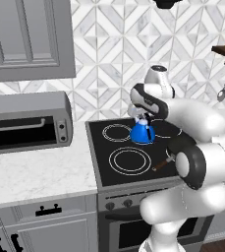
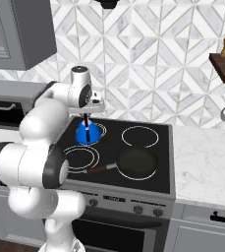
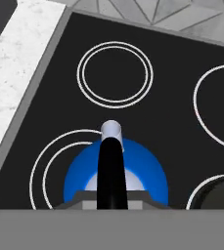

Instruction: Pick the kettle from the counter and place it on a stove burner. Then turn the burner on.

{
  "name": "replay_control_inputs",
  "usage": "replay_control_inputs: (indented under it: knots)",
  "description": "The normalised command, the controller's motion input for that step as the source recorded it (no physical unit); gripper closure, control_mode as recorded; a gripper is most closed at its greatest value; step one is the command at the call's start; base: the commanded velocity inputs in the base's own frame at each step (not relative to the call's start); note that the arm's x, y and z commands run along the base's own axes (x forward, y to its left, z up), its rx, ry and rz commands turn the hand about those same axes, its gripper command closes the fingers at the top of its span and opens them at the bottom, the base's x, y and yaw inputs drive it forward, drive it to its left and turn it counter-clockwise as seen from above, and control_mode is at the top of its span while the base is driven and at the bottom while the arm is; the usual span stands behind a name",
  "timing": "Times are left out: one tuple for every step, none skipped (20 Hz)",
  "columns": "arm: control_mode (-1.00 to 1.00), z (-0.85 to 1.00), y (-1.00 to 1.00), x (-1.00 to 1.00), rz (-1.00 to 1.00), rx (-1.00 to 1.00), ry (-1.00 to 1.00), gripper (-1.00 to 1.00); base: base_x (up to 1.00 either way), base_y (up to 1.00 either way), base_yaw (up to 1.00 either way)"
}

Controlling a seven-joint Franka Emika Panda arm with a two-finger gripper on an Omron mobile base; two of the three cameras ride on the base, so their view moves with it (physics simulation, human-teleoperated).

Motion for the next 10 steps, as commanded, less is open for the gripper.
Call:
replay_control_inputs:
  knots:
    - [-1.0, -0.39, 0.6, 0.0, 0.13, 0.0, 0.1, 1.0, 0.0, 0.0, 0.0]
    - [-1.0, -0.16, 0.34, 0.0, 0.12, 0.0, 0.0, 1.0, 0.0, 0.0, 0.0]
    - [-1.0, -0.11, 0.29, 0.0, 0.11, 0.06, 0.0, 1.0, 0.0, 0.0, 0.0]
    - [-1.0, -0.33, 0.0, 0.0, 0.14, 0.03, 0.0, 1.0, 0.0, 0.0, 0.0]
    - [-1.0, -0.64, 0.0, 0.0, 0.13, 0.0, 0.0, 1.0, 0.0, 0.0, 0.0]
    - [-1.0, -0.84, 0.0, 0.0, 0.1, 0.0, 0.0, 1.0, 0.0, 0.0, 0.0]
    - [-1.0, -0.89, 0.0, 0.0, 0.07, 0.04, 0.01, 1.0, 0.0, 0.0, 0.0]
    - [-1.0, -0.92, 0.09, 0.0, 0.05, 0.09, 0.04, 1.0, 0.0, 0.0, 0.0]
    - [-1.0, -0.91, 0.14, 0.0, 0.03, 0.12, 0.04, 1.0, 0.0, 0.0, 0.0]
    - [-1.0, -0.89, 0.21, 0.0, 0.03, 0.13, 0.05, 1.0, 0.0, 0.0, 0.0]
